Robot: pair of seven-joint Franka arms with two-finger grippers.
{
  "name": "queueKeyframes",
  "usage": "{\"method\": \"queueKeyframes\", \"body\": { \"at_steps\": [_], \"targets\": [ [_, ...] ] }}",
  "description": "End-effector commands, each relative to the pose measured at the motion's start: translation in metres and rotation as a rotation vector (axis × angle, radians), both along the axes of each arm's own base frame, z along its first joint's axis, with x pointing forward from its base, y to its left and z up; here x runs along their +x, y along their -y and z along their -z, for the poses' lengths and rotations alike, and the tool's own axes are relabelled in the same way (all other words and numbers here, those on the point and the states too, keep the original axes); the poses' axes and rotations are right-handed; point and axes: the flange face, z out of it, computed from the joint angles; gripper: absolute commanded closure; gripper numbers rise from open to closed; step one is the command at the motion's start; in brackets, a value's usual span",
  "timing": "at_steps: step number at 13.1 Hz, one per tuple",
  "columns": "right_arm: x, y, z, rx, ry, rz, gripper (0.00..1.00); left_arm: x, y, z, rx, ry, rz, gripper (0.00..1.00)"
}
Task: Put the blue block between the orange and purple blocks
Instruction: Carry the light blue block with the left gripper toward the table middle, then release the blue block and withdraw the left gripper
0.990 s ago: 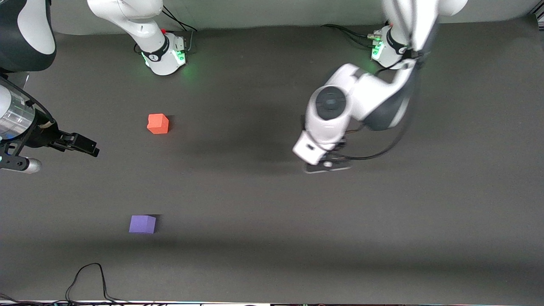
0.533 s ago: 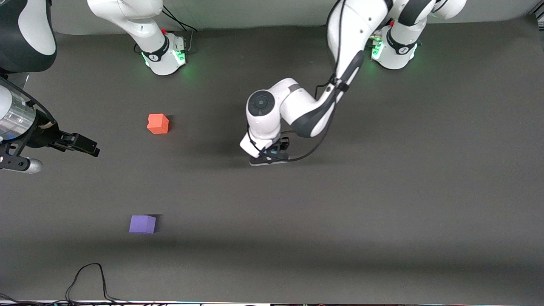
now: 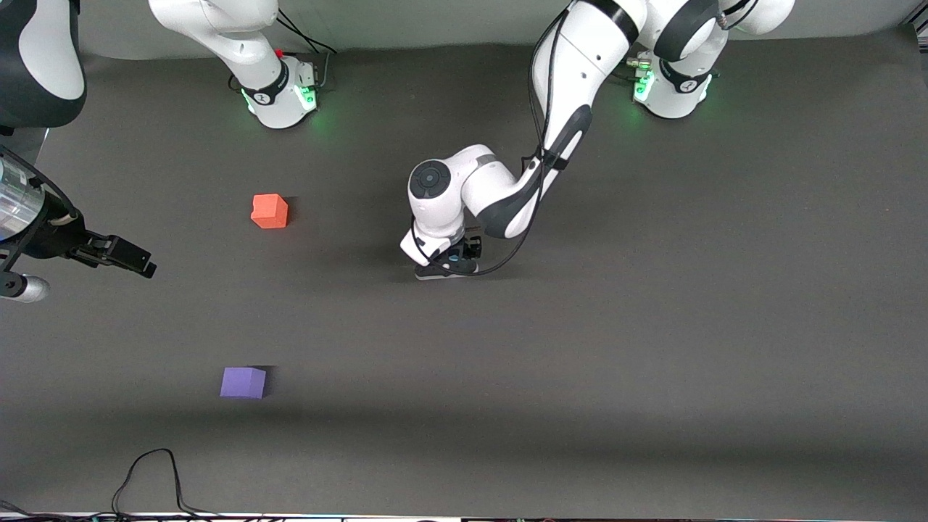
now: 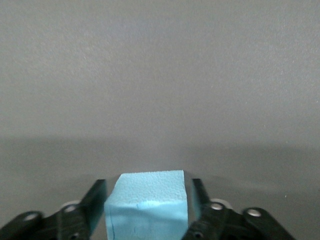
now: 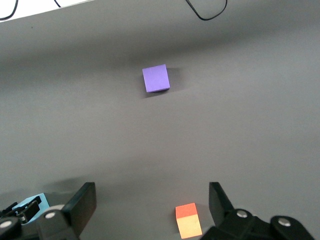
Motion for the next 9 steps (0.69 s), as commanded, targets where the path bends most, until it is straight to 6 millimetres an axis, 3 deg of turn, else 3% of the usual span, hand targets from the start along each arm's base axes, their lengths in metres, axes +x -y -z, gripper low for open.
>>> {"method": "queueKeyframes", "body": {
  "at_steps": [1, 2, 4, 5, 6, 7, 9],
  "targets": [
    [-0.001, -0.008, -0.007, -0.017, 0.025, -0.015, 0.0, 0.024, -0.011, -0.035, 0.001, 0.03, -0.018, 0.0],
    [-0.001, -0.008, -0.005, -0.017, 0.021, -0.013, 0.0, 0.04, -0.028, -0.057, 0.006, 0.017, -0.045, 0.0],
    [0.001, -0.011, 0.003, -0.019, -0.001, -0.016, 0.0, 0.071, -0.068, -0.128, -0.038, -0.036, -0.075, 0.0],
    [0.0, -0.016, 0.004, -0.019, -0.005, -0.027, 0.0, 0.089, -0.1, -0.171, -0.075, -0.059, -0.088, 0.0],
    [0.0, -0.027, 0.006, -0.022, -0.01, -0.043, 0.0, 0.101, -0.131, -0.199, -0.089, -0.095, -0.081, 0.0],
    [-0.002, -0.041, 0.008, -0.045, -0.011, -0.069, 0.0, 0.114, -0.175, -0.229, -0.084, -0.139, -0.076, 0.0],
    [-0.004, -0.055, 0.024, -0.104, -0.038, -0.101, 0.0, 0.133, -0.261, -0.272, -0.066, -0.195, -0.071, 0.0]
  ]
}}
